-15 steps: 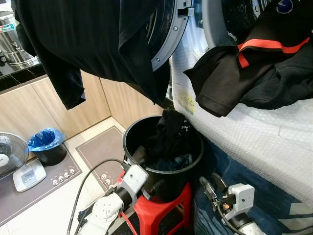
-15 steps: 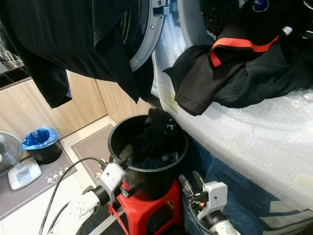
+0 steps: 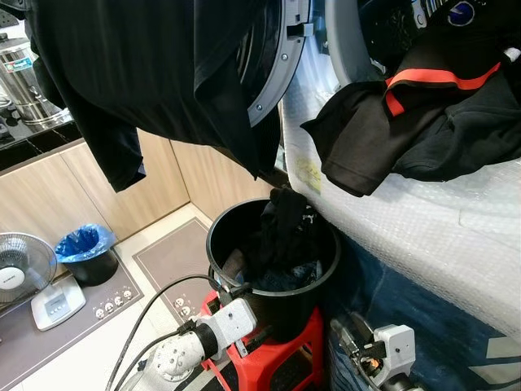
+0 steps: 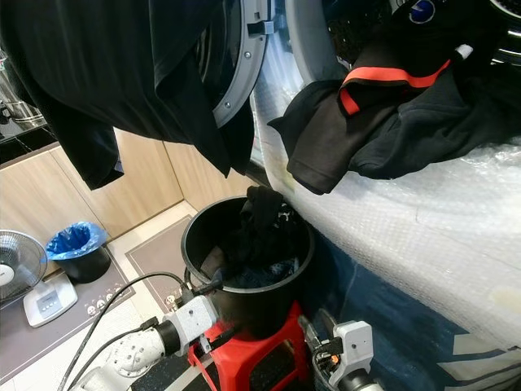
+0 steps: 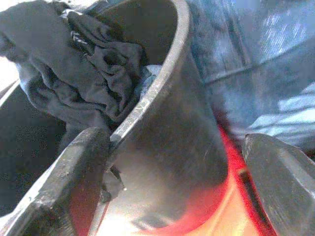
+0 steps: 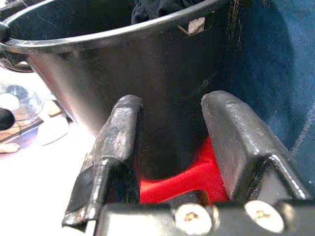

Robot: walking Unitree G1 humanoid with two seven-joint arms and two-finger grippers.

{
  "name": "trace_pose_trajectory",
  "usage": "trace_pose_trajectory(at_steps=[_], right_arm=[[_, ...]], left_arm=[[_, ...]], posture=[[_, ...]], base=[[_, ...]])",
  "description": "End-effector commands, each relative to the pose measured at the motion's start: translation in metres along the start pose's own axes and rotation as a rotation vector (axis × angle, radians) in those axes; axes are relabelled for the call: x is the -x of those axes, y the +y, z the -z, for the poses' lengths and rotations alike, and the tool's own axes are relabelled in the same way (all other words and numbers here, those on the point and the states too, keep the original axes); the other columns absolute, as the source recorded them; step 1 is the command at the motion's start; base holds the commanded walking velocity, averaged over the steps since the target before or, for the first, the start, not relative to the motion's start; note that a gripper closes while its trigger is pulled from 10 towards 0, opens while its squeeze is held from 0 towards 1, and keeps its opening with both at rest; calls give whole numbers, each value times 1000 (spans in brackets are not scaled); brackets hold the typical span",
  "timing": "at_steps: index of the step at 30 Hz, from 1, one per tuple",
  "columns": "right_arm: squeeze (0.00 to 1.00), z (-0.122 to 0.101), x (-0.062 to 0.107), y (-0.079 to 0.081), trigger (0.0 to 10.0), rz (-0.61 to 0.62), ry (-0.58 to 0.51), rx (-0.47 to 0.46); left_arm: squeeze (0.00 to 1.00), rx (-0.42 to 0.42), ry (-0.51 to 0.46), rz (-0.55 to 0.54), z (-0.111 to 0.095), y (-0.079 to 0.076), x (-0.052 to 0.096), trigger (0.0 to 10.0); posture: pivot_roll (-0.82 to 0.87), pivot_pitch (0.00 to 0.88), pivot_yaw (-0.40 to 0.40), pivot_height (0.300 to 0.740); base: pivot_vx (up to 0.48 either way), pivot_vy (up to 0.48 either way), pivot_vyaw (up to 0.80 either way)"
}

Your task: Clothes washing

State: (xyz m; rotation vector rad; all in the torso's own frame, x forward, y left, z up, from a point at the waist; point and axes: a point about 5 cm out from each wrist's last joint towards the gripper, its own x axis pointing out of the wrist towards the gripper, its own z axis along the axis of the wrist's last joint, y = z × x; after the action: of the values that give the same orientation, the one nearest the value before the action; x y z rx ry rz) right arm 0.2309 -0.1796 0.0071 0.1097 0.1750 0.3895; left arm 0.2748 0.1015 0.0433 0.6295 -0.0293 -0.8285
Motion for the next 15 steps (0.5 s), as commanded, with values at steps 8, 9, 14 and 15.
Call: trace_pose_trajectory(at_steps=[8,9,14,15], right_arm=[[0,7,-5,8,10000,-28,0,-37],[0,7,-5,8,10000,-30,1,-38],[0,8,-5,7,10000,-34,8,-37],[0,9,-5,7,10000,-35,11,-35]], left_arm=[[0,6,-30,-93,0,-4,2,10000],[0,23,-25,-60,1,-10,1,10000],[0,-4,-8,92,5,-31,3,10000],[0,-11,-9,88,5,-31,2,10000]], posture=[[-61,55,121,740],[-61,55,121,740],[-64,52,119,740],[-67,51,121,740]], base=[[0,0,0],[0,0,0],[0,0,0],[0,0,0]])
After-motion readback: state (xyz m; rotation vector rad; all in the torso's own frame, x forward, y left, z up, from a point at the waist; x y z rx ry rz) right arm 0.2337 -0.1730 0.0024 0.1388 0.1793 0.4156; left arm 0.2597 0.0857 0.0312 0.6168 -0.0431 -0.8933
